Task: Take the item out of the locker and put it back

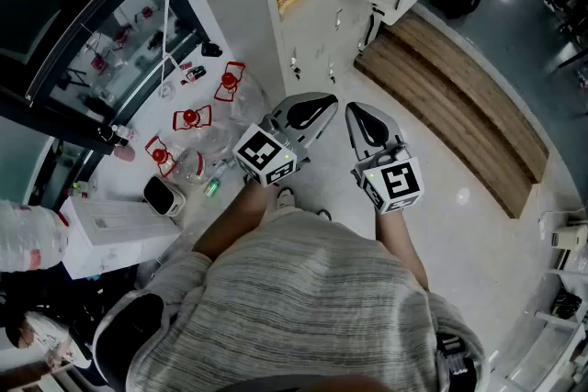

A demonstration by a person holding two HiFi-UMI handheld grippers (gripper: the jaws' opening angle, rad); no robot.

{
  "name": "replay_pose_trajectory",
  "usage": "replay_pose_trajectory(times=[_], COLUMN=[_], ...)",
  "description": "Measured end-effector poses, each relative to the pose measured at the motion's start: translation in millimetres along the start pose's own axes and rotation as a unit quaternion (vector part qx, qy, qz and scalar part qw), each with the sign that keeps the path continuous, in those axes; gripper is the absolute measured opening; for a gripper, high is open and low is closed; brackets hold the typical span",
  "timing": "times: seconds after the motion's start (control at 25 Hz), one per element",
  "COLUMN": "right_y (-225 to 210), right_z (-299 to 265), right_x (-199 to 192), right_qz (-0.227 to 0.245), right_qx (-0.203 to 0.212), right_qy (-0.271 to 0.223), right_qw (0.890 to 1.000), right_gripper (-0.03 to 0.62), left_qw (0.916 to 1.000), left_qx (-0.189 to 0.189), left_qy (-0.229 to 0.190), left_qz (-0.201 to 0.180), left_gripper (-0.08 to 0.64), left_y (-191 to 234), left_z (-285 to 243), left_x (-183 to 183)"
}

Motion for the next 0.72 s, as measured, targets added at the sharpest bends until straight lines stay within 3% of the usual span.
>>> replay_pose_trajectory(times=[0.48,0.72], right_y=[-1,-3], right_z=[12,-1], right_x=[8,12], right_qz=[0.009,0.006], right_qx=[-0.001,0.021], right_qy=[-0.01,-0.024], right_qw=[1.0,0.999], right_gripper=[0.023,0.024], left_qw=[0.9999,0.9999], left_qx=[0.002,0.014], left_qy=[0.001,0.004], left_qz=[-0.01,-0.007], left_gripper=[0.018,0.018], left_y=[-8,5], left_z=[-9,-13], left_x=[5,0])
Point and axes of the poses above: the fingertips, and each gripper's own axes: z backward along the fingers, y to its left, x out of its top, the point moved 2 cm from there along z, backward along the fingers, and after that the axes turned 14 degrees about -z, right-handed, at the moved point
